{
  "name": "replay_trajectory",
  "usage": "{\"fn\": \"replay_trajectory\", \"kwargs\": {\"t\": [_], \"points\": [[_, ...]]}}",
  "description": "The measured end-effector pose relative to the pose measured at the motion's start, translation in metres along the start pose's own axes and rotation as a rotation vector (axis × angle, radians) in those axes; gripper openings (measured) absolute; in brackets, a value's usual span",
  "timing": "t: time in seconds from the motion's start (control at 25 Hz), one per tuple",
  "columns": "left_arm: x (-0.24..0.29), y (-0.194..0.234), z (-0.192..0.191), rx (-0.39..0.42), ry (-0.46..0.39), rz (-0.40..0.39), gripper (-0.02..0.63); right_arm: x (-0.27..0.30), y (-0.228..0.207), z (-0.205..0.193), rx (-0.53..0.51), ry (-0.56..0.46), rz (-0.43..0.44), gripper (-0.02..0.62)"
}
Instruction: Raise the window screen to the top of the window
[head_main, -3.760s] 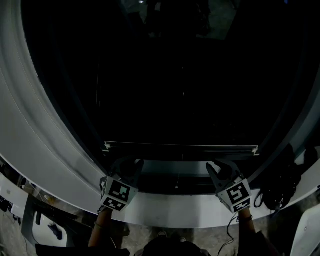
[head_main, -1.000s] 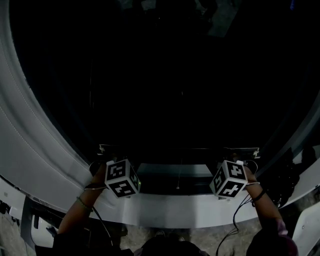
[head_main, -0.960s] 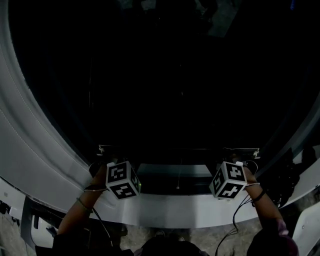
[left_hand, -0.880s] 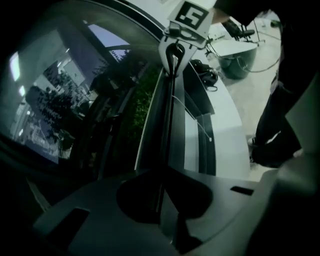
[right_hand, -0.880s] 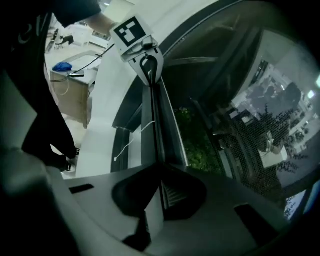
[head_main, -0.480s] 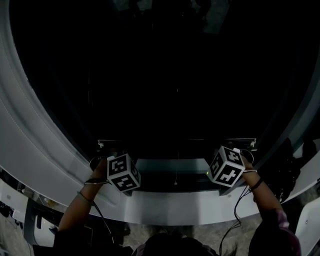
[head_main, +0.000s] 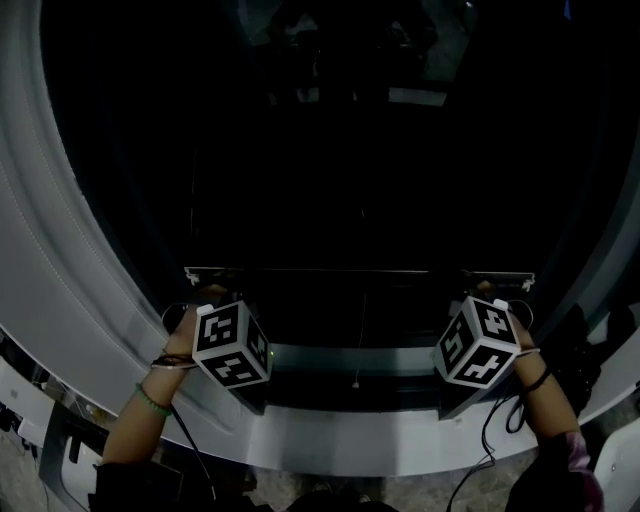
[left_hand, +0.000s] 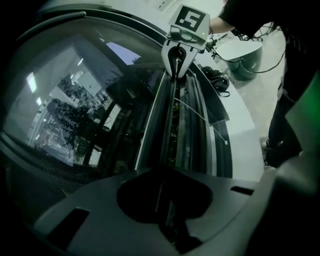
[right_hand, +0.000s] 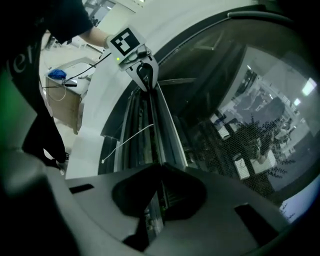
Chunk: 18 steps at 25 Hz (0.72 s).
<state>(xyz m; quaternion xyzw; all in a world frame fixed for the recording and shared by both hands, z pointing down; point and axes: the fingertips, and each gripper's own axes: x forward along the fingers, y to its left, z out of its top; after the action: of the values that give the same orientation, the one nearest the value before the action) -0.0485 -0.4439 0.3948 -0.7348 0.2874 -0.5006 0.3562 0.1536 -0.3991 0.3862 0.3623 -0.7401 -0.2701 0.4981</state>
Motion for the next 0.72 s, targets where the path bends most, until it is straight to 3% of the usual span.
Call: {"fn": "replay_trajectory", "kwargs": {"t": [0.32, 0.72], "points": [[-0.038, 0.062, 0.016, -0.055, -0.095, 0.112, 0.035, -0.041, -0.058, 0.027, 0.021, -0.084, -0.113, 0.028], [-0.110, 0.172, 0.044, -0.021, -0.152, 0.330, 0.038, -0.113, -0.158, 0.079, -0.018, -0.145, -0.342, 0.035]]}}
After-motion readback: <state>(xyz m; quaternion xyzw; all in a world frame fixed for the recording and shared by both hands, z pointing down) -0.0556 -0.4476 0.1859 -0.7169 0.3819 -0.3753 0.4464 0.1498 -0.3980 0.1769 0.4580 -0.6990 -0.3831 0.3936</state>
